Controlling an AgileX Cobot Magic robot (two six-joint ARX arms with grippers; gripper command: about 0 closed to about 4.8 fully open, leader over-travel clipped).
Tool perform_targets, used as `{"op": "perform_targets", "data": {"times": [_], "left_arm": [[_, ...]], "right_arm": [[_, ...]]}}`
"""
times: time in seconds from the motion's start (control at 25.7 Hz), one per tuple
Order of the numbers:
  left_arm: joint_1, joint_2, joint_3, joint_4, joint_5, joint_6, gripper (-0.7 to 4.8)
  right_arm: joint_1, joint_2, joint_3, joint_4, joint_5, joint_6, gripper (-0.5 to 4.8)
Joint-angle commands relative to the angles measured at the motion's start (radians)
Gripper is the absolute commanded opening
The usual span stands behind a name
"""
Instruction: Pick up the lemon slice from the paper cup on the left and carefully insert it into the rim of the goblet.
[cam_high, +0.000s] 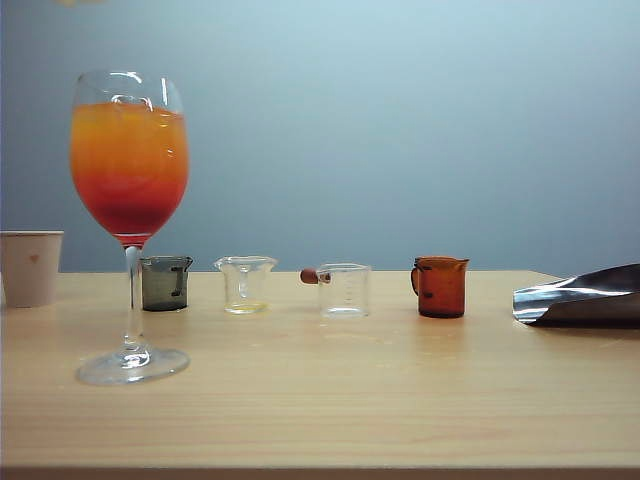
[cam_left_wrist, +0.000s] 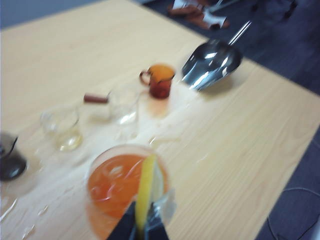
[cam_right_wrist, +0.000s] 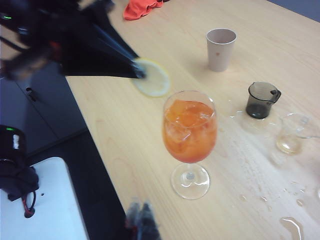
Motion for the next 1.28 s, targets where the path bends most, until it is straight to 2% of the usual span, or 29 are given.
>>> {"op": "perform_targets", "data": {"times": [0.04, 0.16, 0.54, 0.66, 1.28], "left_arm": [[0.002, 0.031, 0.001, 0.007, -0.039, 0.010, -0.06], [0.002, 0.056, 0.001, 0.014, -0.042, 0.059, -0.06], [0.002, 0.106, 0.001, 0.043, -0.042, 0.061, -0.06], [0.002, 0.114, 0.001, 0.022, -0.045, 0.086, -0.06], [0.002, 0.098, 0.015, 0.011, -0.050, 0.083, -0.06]], "right_arm": [[0.000, -0.002, 0.008, 0.006, -0.005, -0.006, -0.06], [0.000, -0.002, 0.008, 0.008, -0.004, -0.006, -0.06], [-0.001, -0.001, 0.007, 0.008, -0.001, -0.016, -0.06], [-0.002, 0.007, 0.008, 0.008, -0.001, -0.028, -0.06], [-0.002, 0.010, 0.008, 0.016, 0.004, -0.028, -0.06]]}}
